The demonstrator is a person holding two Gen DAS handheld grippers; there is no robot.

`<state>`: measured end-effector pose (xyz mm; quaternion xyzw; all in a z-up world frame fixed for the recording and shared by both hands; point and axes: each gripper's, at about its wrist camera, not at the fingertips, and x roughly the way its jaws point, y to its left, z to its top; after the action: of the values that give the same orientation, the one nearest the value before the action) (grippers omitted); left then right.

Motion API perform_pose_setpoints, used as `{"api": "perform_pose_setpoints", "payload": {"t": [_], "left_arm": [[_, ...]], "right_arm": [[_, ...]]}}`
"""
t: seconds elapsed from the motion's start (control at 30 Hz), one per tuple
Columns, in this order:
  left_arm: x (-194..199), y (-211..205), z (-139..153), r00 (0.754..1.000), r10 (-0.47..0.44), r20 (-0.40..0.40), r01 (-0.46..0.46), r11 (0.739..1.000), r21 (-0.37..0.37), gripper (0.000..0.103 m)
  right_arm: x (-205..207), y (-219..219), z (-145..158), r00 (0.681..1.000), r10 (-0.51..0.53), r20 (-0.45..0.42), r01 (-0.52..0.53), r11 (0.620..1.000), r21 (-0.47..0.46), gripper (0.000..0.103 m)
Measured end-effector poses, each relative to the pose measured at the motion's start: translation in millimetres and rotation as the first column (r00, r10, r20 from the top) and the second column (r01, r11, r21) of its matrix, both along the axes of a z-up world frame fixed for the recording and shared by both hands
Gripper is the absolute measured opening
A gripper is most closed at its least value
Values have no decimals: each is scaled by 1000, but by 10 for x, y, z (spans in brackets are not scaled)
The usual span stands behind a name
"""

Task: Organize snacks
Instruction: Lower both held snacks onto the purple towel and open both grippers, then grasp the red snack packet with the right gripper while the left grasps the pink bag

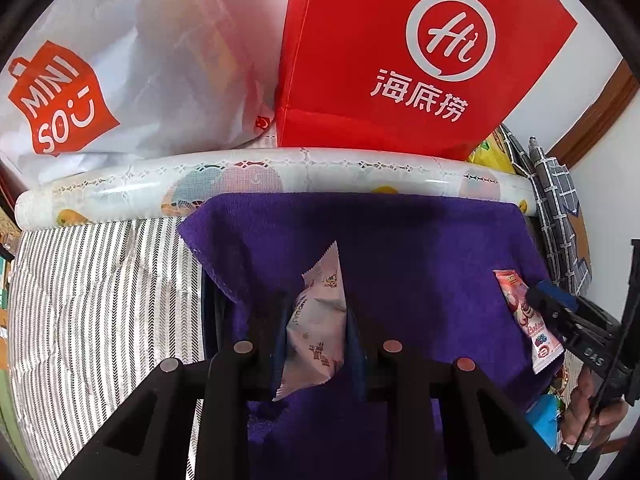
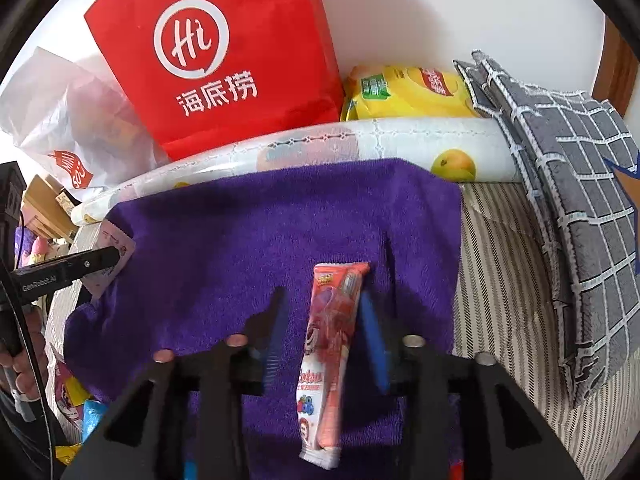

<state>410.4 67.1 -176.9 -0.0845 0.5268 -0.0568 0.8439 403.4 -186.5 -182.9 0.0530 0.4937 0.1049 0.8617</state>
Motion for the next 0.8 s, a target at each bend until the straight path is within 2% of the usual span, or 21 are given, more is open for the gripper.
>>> {"api": "perform_pose_setpoints", "payload": {"t": [0.07,0.1,0.13,0.17,0.23,0.27,0.37,0.47,0.6,0.73,0.8], "left_arm": [[-8,-9,25,1000,-6,1,6,1000,-7,29],[-13,-12,44,1000,-12,-1,12,1000,-11,38],[-21,-16,67,1000,-12,1,12,1000,-8,49],[-35,-20,101,1000,-10,12,10,1000,1,52],[-72,-29,184,999,-13,38,13,1000,15,56],[-88,-29,224,999,-17,46,16,1000,15,56],[-156,-7,372,997,-14,82,14,1000,1,57],[-227,-12,505,993,-21,118,21,1000,-2,57],[-363,-47,731,984,-29,175,35,999,-31,57],[-470,-110,896,980,-49,194,61,996,-59,57],[-516,-160,963,977,-59,204,72,996,-59,56]], "right_arm": [[-42,-1,75,1000,5,21,-5,1000,8,48],[-62,-7,126,1000,5,27,-6,1000,19,53],[-81,-18,177,999,-1,36,0,999,34,60],[-105,-32,229,999,-9,48,7,999,48,65],[-140,-54,318,997,-39,62,36,998,52,85],[-148,-58,348,997,-49,62,46,998,47,88],[-244,-92,461,994,-68,81,66,997,30,88],[-407,-141,549,987,-121,102,125,992,-32,88],[-673,-282,628,979,-149,139,153,988,-17,88],[-960,-464,716,968,-174,182,178,984,-3,88],[-1097,-551,751,961,-188,201,197,980,-24,88]]}}
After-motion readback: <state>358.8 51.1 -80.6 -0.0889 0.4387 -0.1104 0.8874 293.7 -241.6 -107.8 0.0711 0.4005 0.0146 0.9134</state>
